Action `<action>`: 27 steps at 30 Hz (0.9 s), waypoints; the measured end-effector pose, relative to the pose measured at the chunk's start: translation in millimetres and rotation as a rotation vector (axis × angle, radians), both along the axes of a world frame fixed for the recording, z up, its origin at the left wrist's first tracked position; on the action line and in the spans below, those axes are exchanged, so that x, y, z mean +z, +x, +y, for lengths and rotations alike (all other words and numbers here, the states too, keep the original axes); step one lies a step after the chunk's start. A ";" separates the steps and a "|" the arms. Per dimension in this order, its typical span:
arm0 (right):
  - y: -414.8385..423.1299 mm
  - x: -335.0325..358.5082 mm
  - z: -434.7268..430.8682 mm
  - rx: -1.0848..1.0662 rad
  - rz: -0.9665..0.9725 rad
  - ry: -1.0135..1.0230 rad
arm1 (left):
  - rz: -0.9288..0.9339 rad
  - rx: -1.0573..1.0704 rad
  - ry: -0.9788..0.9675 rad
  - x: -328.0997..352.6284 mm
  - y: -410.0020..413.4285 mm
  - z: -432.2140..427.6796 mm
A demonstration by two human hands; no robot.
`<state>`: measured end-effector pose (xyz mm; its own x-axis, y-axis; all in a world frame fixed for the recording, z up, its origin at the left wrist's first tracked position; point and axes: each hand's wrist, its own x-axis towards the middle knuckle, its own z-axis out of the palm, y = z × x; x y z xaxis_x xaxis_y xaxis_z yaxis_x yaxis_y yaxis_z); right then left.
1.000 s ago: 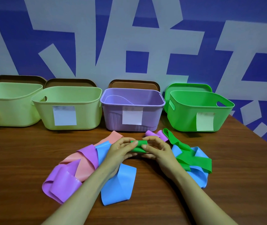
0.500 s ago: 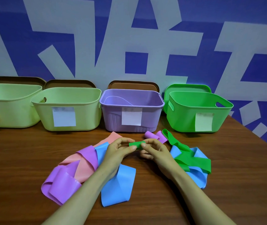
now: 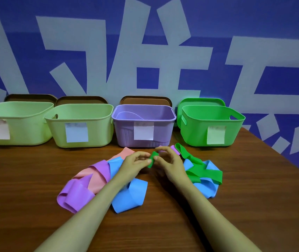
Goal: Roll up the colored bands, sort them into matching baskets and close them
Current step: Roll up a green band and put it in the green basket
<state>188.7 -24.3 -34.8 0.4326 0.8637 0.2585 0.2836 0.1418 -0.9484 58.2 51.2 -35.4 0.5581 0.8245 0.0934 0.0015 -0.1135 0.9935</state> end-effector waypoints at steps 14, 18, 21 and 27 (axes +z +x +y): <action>-6.2 66.3 -53.1 -0.073 -0.845 0.345 | -0.254 -0.101 -0.286 82.8 -26.3 -65.7; -8.9 72.2 -66.6 -0.033 -0.894 0.316 | -0.214 -0.085 -0.229 86.0 -31.8 -78.5; -10.0 75.5 -81.6 0.098 -0.647 0.152 | -0.251 -0.085 -0.251 86.7 -32.2 -83.7; 5.1 80.2 -76.6 -0.046 -0.007 0.054 | -0.361 -0.155 -0.348 81.2 -18.8 -76.9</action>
